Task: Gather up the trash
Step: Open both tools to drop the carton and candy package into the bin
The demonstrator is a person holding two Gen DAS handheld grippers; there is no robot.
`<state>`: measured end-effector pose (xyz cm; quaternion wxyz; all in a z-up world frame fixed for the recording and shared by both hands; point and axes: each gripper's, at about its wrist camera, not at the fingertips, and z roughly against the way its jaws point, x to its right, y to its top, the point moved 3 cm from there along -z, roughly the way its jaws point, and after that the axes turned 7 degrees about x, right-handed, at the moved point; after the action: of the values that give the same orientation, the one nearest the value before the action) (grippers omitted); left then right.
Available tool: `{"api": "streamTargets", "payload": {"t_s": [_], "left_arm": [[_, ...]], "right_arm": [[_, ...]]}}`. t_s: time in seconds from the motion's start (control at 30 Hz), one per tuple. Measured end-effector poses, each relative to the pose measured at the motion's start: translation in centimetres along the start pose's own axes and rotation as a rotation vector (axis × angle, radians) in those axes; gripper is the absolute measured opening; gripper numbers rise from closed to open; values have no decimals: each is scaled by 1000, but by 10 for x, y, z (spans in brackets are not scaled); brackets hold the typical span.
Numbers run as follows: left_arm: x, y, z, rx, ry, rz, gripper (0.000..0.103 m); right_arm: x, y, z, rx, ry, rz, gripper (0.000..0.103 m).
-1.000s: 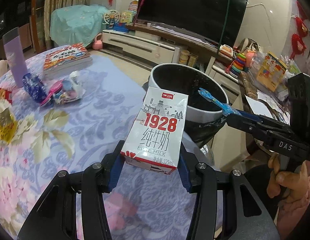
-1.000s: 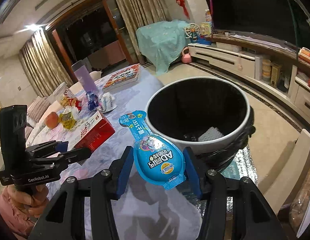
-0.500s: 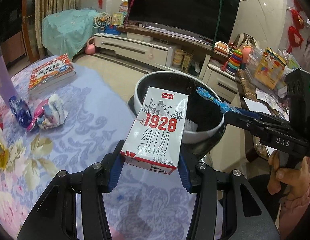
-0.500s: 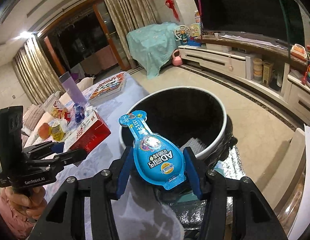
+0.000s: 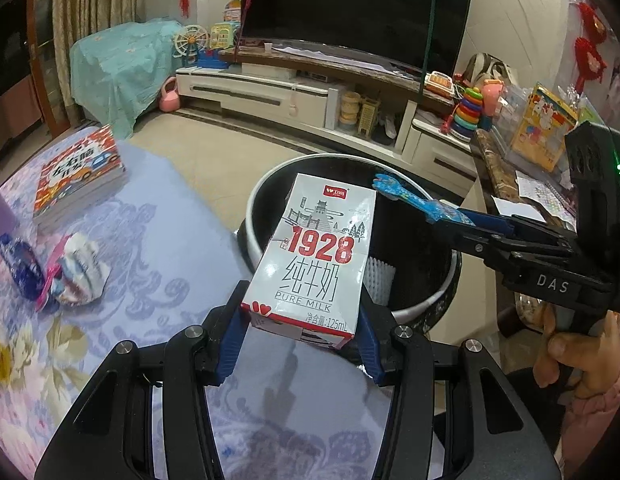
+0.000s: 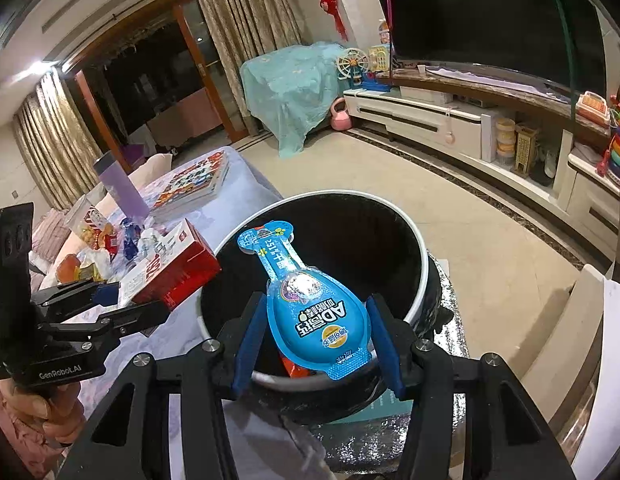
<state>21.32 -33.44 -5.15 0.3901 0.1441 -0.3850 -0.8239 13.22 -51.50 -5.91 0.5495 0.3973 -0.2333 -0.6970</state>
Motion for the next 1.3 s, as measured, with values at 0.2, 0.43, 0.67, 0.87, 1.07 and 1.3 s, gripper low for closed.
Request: {"api": "streamTargets", "payload": {"t_s": [0.2, 0.43, 0.67, 0.87, 1.07, 1.3], "left_arm": [[1, 8, -14, -15, 7, -18, 48], [0, 13, -25, -31, 6, -12, 48], [2, 17, -37, -51, -2, -10, 48], [3, 19, -42, -66, -18, -4, 49], [3, 18, -42, -70, -18, -9, 62], [-15, 8, -20, -22, -10, 58, 71]], "right_arm": [[5, 5, -9, -9, -10, 1, 52], [15, 11, -20, -26, -26, 3, 52], [15, 15, -28, -40, -28, 16, 52], [19, 16, -33, -46, -30, 6, 52], [21, 17, -36, -54, -31, -21, 53], [21, 15, -27, -34, -21, -54, 71]]}}
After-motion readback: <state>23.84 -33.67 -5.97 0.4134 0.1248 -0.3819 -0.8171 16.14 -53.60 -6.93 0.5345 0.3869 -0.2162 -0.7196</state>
